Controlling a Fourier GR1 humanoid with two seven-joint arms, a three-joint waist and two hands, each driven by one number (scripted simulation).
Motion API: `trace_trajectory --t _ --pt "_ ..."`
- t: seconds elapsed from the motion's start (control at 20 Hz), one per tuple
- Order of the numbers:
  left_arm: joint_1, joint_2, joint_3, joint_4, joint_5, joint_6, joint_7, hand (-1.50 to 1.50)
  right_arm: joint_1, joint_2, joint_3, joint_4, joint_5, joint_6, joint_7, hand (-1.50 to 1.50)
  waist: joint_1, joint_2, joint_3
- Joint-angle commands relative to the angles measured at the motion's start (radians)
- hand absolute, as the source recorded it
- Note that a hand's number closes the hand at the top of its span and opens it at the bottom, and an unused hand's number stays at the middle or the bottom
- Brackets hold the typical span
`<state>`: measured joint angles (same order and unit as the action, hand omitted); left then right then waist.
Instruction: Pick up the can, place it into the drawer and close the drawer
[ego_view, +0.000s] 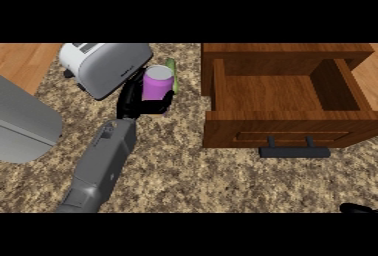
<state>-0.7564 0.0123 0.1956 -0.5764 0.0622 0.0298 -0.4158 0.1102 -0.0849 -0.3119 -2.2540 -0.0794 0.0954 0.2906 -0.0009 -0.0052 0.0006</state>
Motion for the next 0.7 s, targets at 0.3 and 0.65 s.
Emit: trace_trajectory --t 0.3,0.65 --pt "-0.140 -0.012 -0.171 -0.310 0.115 0.131 0.379 1.50 0.005 -0.016 -0.048 0.009 -0.044 0.018 -0.017 -1.50 -0.001 0.000 0.000" --pt "-0.311 -0.012 -0.264 -0.352 0.115 0.295 0.532 1.50 -0.071 -0.045 -0.049 0.019 -0.032 -0.012 0.047 -1.50 -0.011 0.005 0.000"
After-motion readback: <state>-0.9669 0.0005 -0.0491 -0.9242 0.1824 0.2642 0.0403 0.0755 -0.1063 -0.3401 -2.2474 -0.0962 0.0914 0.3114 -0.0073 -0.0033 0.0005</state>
